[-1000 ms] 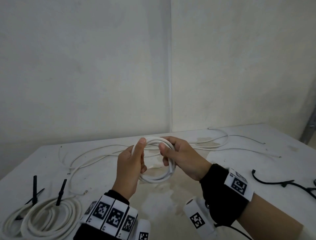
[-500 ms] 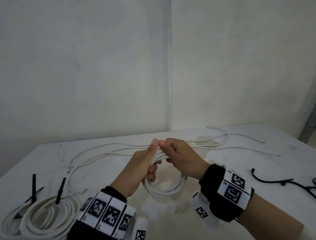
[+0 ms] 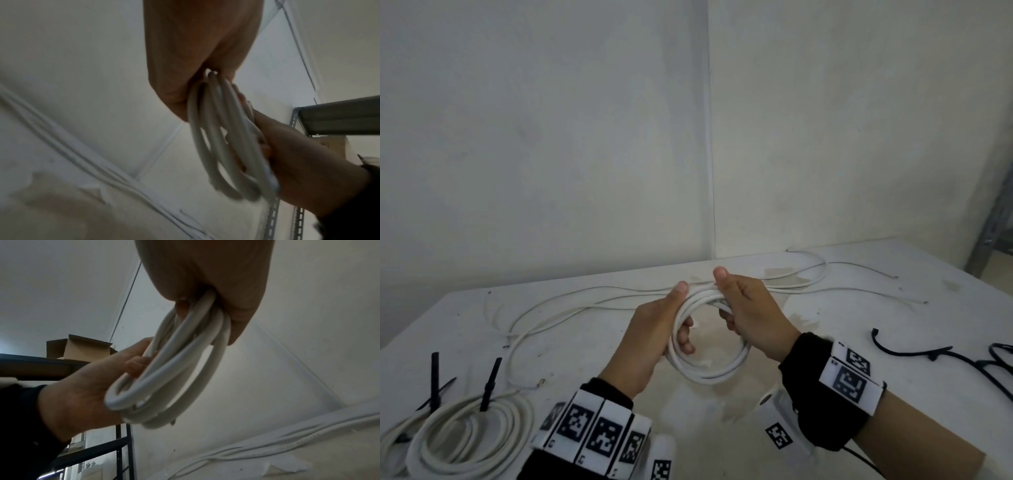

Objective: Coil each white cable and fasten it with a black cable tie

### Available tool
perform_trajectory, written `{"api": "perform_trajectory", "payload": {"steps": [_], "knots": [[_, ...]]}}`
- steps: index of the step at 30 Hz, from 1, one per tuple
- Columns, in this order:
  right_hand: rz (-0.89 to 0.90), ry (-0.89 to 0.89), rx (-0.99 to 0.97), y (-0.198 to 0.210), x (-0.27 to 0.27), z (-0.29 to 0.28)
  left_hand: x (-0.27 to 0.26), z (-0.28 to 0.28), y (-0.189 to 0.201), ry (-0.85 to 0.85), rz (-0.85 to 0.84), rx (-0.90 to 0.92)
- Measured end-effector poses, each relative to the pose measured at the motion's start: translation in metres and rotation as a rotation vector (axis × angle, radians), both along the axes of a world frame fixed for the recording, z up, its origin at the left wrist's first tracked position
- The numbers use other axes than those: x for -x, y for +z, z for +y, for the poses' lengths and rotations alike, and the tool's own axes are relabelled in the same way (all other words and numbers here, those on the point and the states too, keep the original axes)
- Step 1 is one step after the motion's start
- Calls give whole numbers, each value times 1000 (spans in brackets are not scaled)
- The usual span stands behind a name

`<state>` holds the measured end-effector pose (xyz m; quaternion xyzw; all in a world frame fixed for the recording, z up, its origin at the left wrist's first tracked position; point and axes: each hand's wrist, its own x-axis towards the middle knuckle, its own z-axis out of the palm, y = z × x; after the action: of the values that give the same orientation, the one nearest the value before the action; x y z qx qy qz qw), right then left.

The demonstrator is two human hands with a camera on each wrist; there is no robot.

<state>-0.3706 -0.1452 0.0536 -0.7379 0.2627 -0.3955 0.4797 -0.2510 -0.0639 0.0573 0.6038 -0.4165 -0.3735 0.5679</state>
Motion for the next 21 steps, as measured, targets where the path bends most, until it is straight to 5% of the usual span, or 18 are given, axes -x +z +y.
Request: {"api": "perform_trajectory", "payload": {"steps": [4,13,21], "knots": [[92,45,127,-1,5,0,8,0,6,-126,-140,-65],[83,173,71,1,28,-1,20,-6,-1,74,118,75],[117,73,80,-5,42,-5,21,-13,-1,-119,-199,42]]}}
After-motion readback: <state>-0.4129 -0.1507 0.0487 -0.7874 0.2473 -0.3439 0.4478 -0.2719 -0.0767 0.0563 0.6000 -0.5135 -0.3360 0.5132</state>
